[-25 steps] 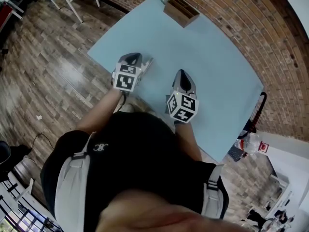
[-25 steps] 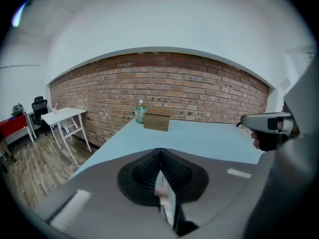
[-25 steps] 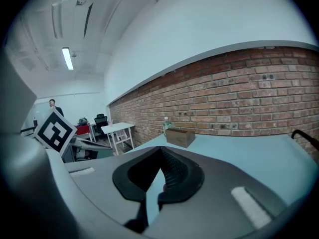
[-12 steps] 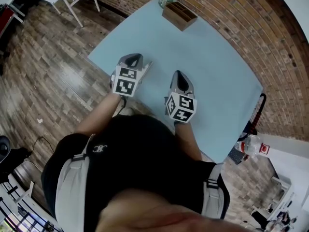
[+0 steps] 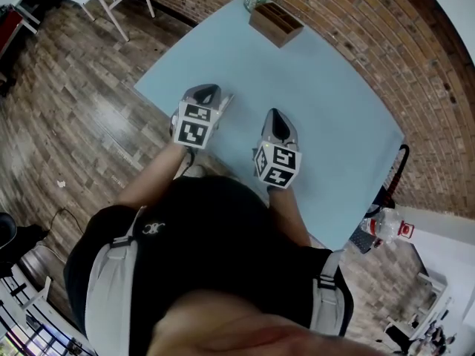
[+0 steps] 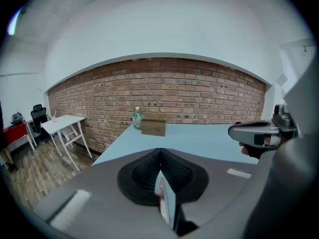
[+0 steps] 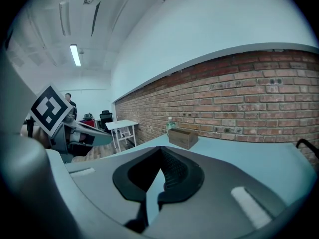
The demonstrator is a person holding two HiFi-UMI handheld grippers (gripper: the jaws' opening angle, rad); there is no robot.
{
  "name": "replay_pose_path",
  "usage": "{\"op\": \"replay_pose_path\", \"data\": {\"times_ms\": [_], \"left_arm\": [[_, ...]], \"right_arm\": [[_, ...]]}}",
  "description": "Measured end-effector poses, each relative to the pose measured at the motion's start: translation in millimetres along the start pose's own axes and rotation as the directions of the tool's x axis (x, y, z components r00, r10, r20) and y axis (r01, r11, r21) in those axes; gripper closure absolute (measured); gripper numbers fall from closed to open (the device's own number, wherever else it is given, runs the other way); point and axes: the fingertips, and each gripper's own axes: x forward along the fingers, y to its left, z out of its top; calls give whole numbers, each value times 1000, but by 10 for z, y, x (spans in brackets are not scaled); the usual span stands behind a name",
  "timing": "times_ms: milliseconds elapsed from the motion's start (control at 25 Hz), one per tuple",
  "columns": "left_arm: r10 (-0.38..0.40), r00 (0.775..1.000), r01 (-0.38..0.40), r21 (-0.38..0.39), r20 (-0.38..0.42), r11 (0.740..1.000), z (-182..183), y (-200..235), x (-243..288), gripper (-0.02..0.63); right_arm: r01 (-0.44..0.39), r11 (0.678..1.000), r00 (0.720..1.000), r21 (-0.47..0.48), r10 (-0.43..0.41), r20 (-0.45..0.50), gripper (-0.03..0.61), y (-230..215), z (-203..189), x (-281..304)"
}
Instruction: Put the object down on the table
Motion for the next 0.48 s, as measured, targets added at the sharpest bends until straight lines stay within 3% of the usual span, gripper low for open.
{"op": "replay_pose_path", "data": {"times_ms": [480], "left_arm": [[2,1000,-2,-18,-22,1000,-77,-11,27,614]], "right_arm": [[2,1000,1000,-2,-2,-1,566,-41,-7,-18]]}}
